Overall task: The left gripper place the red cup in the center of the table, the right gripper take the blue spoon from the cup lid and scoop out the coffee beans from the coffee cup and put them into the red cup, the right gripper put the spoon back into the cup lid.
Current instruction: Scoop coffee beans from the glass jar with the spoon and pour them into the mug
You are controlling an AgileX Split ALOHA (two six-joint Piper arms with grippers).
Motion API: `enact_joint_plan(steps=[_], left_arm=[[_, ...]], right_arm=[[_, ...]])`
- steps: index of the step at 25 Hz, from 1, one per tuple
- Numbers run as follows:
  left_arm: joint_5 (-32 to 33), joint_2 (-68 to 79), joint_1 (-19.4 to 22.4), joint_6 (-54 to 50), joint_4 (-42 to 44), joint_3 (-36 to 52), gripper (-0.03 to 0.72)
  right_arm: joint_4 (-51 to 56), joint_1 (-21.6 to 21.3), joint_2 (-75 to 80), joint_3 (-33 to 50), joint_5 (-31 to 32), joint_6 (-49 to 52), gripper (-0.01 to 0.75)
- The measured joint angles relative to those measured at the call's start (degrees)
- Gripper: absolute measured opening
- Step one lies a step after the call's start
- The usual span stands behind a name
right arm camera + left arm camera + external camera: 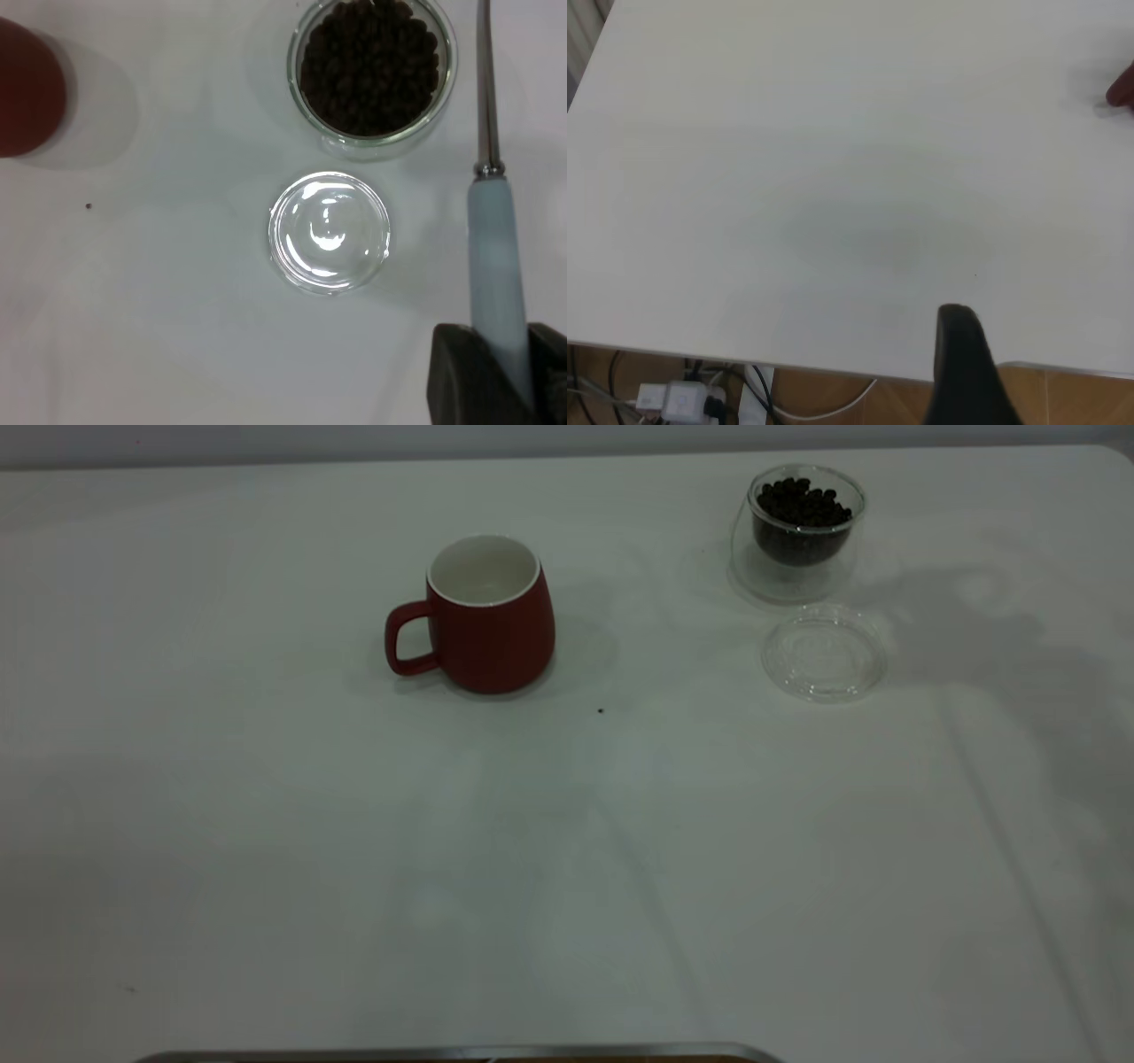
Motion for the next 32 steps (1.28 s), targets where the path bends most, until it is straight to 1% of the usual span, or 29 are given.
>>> enact_joint_plan(steps=[2, 5, 8, 16, 25, 32], left_arm=[[0.0, 0.0, 0.0, 0.0, 0.0, 0.0, 0.518], [0.0, 0.0, 0.0, 0.0, 0.0, 0.0, 0.518], [0.0, 0.0, 0.0, 0.0, 0.0, 0.0, 0.518], [0.0, 0.0, 0.0, 0.0, 0.0, 0.0, 0.518], [0.0, 0.0, 0.0, 0.0, 0.0, 0.0, 0.518], [0.0, 0.0, 0.0, 0.0, 0.0, 0.0, 0.518]], right_arm=[[1.8, 0.0, -0.1, 3.8, -2.7, -1.4, 0.116], [3.0, 0.0, 0.7, 7.1, -5.7, -3.3, 0.116], [3.4, 0.3, 2.8, 7.5, -6.9, -4.6, 0.116], [3.6, 2.2, 10.7, 7.5, -7.2, -5.2, 0.116], [3.1, 2.2, 14.7, 0.8, -6.3, -2.4, 0.116], [-2.3, 2.2, 17.9, -1.7, -5.4, 2.5, 0.116]])
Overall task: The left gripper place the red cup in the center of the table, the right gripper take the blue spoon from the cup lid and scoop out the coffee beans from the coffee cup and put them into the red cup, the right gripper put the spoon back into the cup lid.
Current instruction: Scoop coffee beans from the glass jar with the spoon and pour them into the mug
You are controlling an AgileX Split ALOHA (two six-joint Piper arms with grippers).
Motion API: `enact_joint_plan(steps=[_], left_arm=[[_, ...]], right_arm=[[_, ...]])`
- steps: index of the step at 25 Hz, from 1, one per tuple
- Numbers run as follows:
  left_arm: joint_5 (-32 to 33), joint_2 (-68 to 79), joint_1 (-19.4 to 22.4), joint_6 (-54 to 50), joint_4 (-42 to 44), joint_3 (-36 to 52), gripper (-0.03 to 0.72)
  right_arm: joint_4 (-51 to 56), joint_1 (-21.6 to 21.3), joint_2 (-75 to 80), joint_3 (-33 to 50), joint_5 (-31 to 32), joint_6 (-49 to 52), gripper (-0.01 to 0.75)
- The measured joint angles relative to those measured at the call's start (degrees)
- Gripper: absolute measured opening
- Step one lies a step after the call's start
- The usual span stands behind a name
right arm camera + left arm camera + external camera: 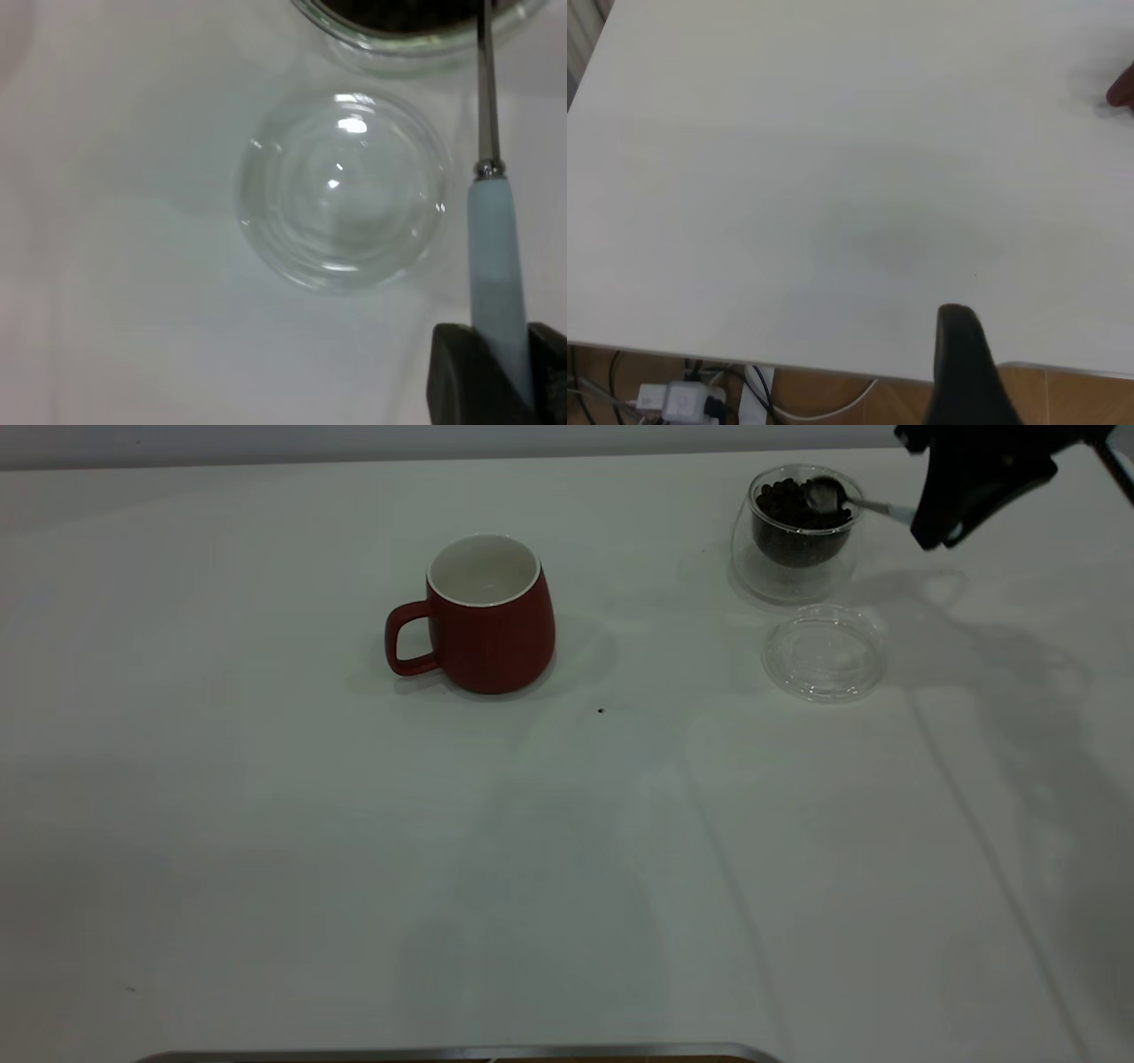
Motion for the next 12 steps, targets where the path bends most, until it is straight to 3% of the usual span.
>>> enact_joint_plan(steps=[12], left_arm=[[0.0, 0.0, 0.0, 0.0, 0.0, 0.0, 0.518]], right_arm=[[4.0, 0.0, 0.9, -0.1, 4.0, -0.1, 0.116]])
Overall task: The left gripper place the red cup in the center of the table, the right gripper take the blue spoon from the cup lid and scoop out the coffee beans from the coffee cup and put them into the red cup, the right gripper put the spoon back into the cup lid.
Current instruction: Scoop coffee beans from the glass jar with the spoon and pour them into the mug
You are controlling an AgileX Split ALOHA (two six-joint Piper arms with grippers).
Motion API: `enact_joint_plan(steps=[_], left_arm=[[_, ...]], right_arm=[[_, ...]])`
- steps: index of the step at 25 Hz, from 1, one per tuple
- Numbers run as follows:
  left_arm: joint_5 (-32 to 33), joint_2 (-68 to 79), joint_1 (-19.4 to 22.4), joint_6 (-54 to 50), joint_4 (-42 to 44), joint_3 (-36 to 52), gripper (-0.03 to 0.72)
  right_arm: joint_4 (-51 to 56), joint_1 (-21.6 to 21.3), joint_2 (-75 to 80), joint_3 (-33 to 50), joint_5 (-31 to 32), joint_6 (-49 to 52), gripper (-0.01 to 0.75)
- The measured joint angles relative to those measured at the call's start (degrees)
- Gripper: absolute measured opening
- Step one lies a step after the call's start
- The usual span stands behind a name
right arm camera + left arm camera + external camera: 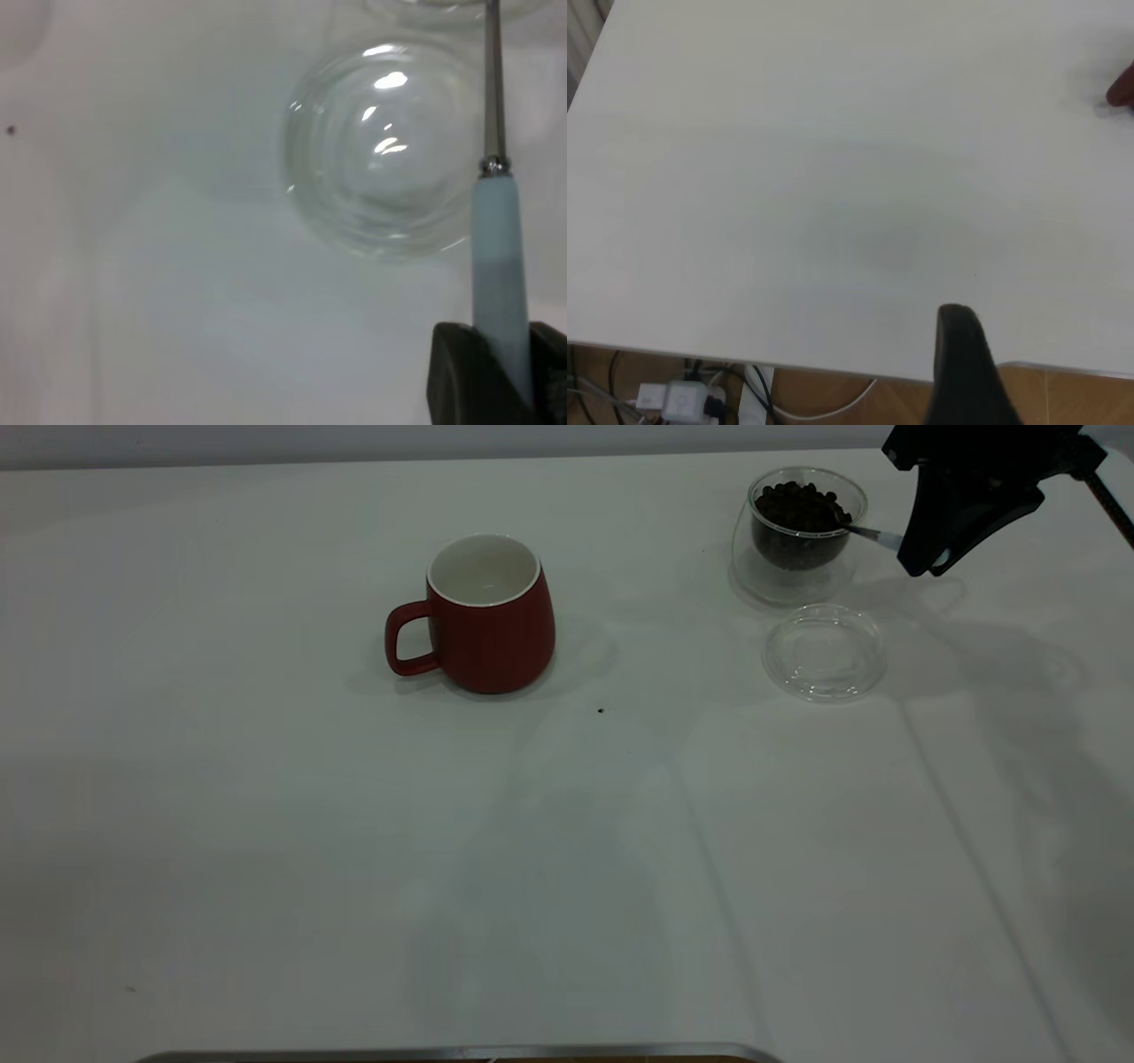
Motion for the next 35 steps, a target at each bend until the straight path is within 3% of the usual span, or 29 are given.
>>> enact_joint_plan(steps=[22, 35], left_arm=[[0.0, 0.0, 0.0, 0.0, 0.0, 0.0, 0.518], [0.0, 0.0, 0.0, 0.0, 0.0, 0.0, 0.518]], right_arm=[[8.9, -0.1, 2.0, -0.6, 4.0, 0.4, 0.116], [12.5, -3.6, 2.1, -1.7, 7.7, -0.1, 0.116]])
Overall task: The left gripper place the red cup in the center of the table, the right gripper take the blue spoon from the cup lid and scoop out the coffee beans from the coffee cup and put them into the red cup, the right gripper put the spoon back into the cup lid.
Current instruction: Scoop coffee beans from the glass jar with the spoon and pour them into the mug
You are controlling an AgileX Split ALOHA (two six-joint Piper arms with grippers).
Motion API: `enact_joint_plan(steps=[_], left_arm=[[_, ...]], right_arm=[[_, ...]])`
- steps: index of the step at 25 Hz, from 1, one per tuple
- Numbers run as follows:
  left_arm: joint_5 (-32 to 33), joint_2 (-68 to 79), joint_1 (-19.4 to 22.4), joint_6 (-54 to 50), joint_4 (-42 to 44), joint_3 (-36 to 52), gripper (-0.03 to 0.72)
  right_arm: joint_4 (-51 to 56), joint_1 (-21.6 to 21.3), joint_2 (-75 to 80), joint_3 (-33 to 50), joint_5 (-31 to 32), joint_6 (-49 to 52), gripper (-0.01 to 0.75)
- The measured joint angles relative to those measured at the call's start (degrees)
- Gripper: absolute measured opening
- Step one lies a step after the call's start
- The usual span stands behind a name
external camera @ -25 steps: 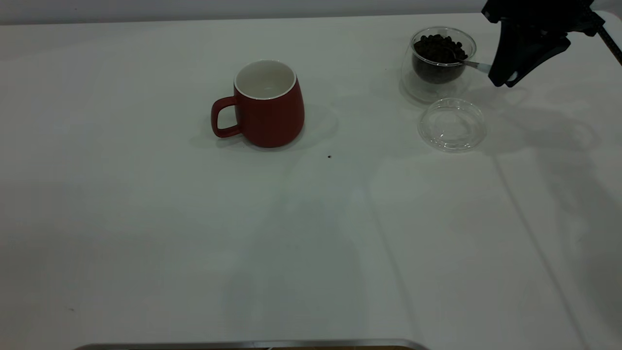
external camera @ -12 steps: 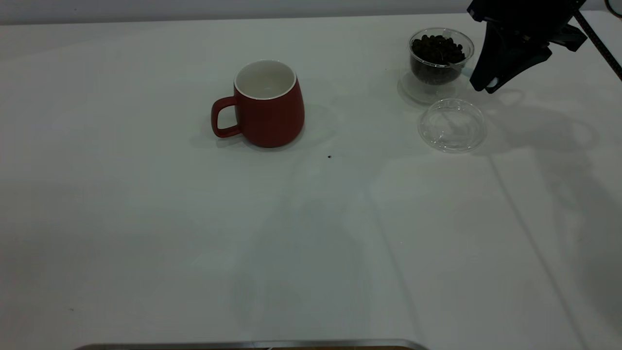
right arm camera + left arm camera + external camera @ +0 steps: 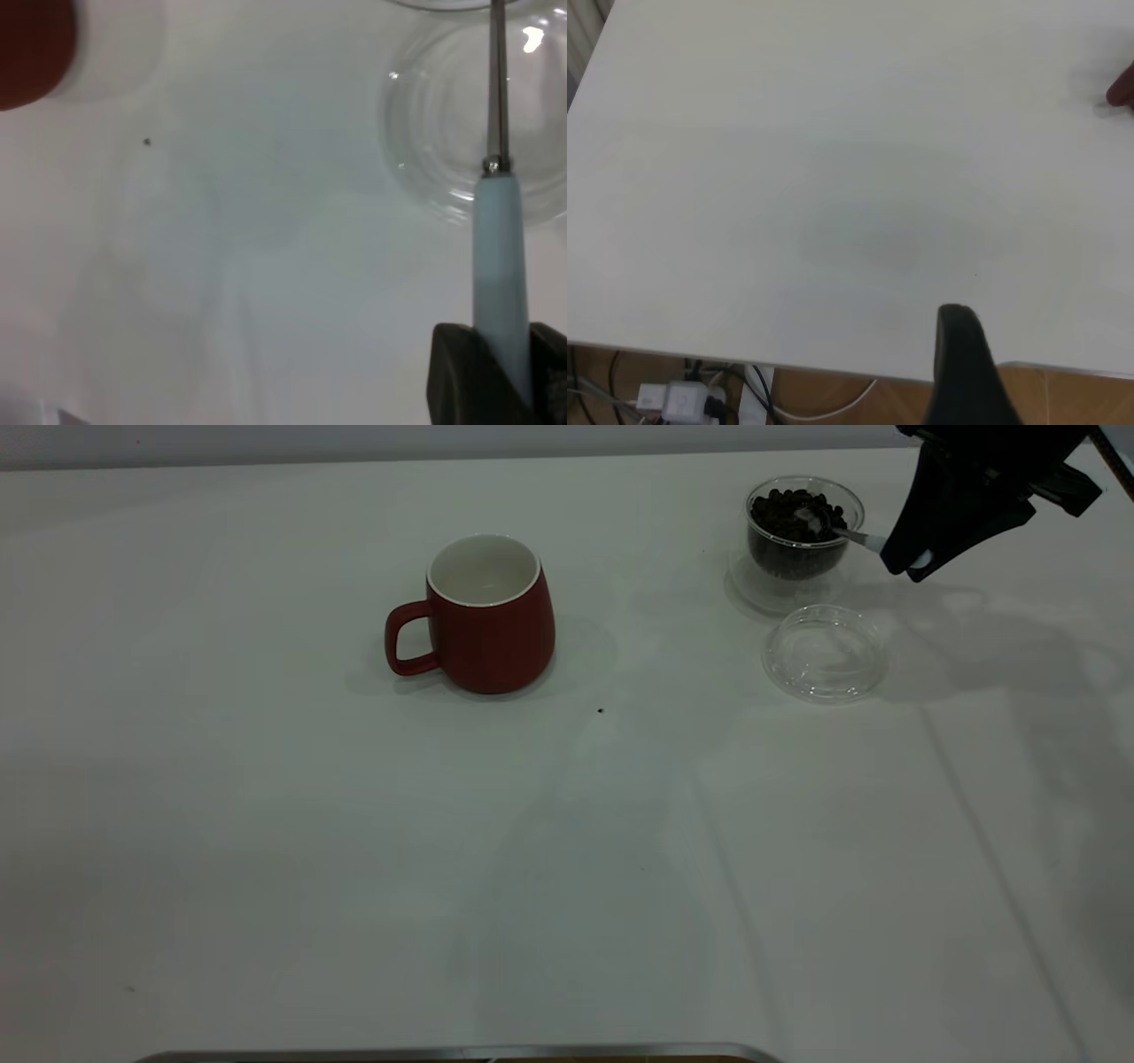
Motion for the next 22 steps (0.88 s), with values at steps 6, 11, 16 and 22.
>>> enact_joint_plan(steps=[6, 11, 16, 22], left_arm=[[0.0, 0.0, 0.0, 0.0, 0.0, 0.0, 0.518], [0.0, 0.0, 0.0, 0.0, 0.0, 0.0, 0.518], [0.0, 0.0, 0.0, 0.0, 0.0, 0.0, 0.518], [0.0, 0.0, 0.0, 0.0, 0.0, 0.0, 0.518]], right_arm=[[1.3, 0.0, 0.6, -0.1, 1.4, -0.2, 0.115], [3.7, 0.0, 1.9, -0.3, 2.1, -0.2, 0.115], [6.0, 0.0, 2.2, -0.3, 3.1, -0.2, 0.115], [10.2, 0.0, 3.3, -0.3, 3.9, -0.2, 0.115]])
